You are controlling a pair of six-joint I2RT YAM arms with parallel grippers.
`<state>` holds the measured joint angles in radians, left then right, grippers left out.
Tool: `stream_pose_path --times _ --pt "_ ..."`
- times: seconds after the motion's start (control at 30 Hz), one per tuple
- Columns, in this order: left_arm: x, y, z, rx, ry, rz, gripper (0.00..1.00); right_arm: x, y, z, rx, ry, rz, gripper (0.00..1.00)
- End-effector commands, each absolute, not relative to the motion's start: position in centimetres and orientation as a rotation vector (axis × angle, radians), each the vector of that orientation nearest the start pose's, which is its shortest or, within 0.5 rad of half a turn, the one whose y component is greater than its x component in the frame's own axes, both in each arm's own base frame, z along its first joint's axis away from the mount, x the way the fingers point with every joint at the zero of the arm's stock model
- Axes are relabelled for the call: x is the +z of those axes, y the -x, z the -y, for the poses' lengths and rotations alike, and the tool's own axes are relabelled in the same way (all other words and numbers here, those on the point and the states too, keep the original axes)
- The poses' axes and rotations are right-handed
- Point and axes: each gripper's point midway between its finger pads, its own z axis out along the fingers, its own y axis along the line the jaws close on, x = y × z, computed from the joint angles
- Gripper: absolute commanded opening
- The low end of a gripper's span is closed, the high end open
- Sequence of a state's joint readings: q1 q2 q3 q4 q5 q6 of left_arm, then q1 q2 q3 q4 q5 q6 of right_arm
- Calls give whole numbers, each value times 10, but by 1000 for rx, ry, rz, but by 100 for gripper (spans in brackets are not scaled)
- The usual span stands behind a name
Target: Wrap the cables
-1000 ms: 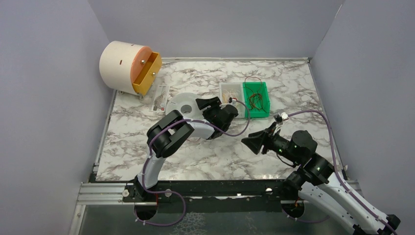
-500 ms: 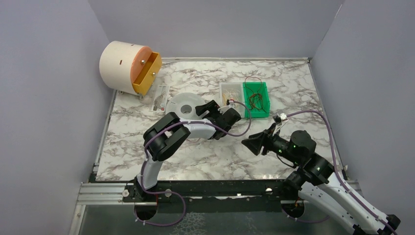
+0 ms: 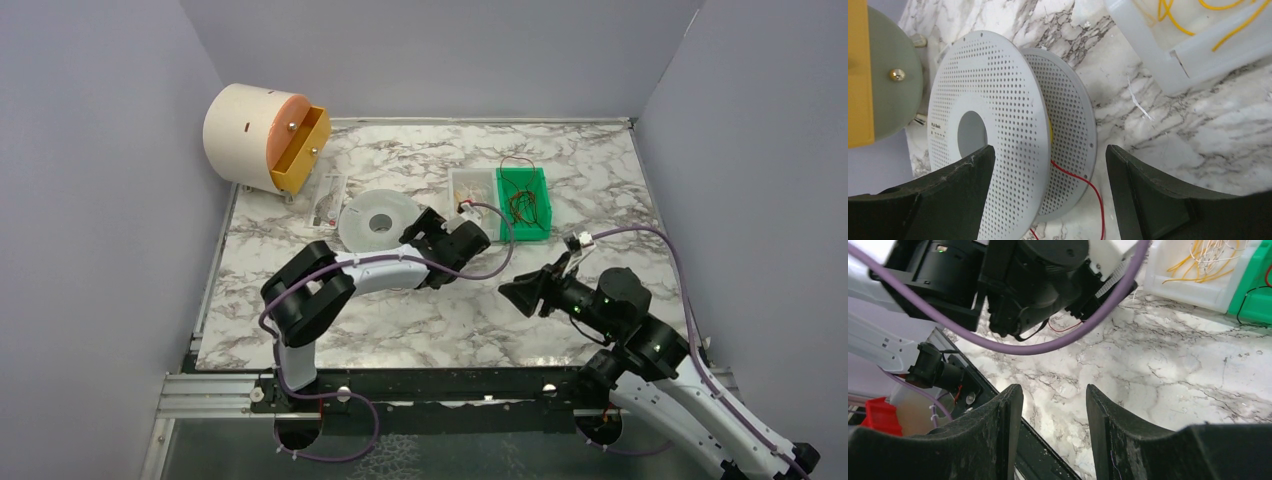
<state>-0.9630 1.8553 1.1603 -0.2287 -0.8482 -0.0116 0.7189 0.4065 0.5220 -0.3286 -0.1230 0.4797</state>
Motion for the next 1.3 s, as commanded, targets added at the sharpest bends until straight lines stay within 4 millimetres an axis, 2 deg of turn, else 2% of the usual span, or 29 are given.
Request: stream_pose_path --times 0.0,0.07,0.3,0.37,0.4,0.7,0.8,0.9,1.03,1.27 --pt "87 -313 262 344 -671 -2118 83 234 -162 -183 918 257 -1845 54" --pt "90 -305 264 284 -664 -2133 83 233 -163 -180 905 240 -1848 54" --pt "145 -282 271 15 -640 -2116 84 220 -171 -172 835 187 -1897 54" --pt "163 -277 268 -34 -631 -2102 97 216 -173 -171 815 175 -1912 54" --pt "172 -275 267 -60 -627 -2095 99 214 -175 -170 807 169 -1919 54" --pt "241 -266 251 -297 -628 -2030 99 203 -188 -183 774 201 -1969 55" --pt "258 -265 246 -376 -628 -2000 99 198 -196 -188 738 218 -2008 58" --pt "266 -269 238 -417 -618 -1989 99 194 -206 -194 707 233 -2038 59" --pt "262 -280 219 -443 -560 -2019 99 194 -219 -201 665 243 -2057 62" --pt "259 -303 188 -472 -323 -2007 99 206 -256 -203 518 225 -2077 71"
